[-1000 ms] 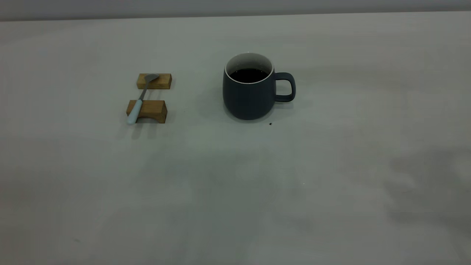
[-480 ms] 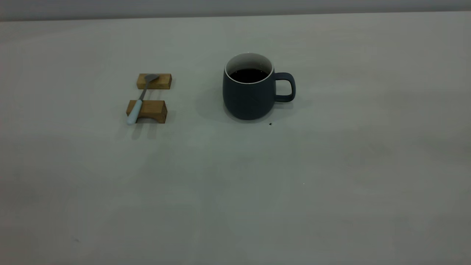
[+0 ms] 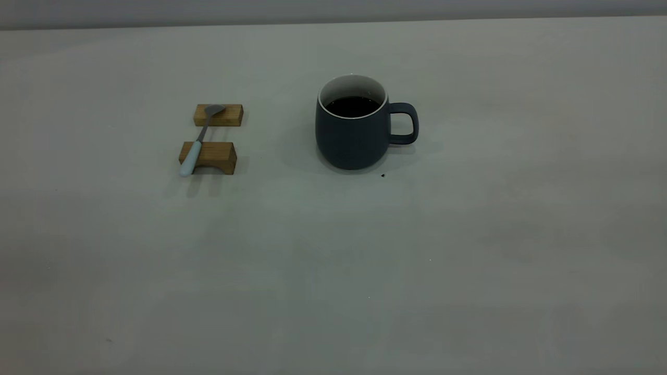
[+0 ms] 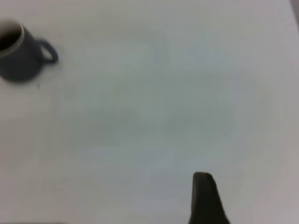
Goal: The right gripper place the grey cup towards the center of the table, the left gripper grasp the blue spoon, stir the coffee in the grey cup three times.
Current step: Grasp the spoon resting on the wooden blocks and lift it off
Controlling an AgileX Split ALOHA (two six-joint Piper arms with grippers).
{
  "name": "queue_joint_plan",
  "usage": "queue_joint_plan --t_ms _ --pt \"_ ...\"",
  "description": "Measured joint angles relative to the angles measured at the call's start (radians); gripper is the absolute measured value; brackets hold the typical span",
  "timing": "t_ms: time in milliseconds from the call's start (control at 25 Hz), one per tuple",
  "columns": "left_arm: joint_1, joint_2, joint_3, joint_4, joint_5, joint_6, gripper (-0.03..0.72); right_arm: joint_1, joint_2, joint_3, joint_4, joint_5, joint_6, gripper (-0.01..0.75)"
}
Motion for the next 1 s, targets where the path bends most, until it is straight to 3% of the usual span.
queue_joint_plan --t_ms 1000 --pt "0.0 0.0 0.0 0.0 0.0 0.0 0.585 0.0 -0.041 0.001 0.01 0.009 0.001 0.523"
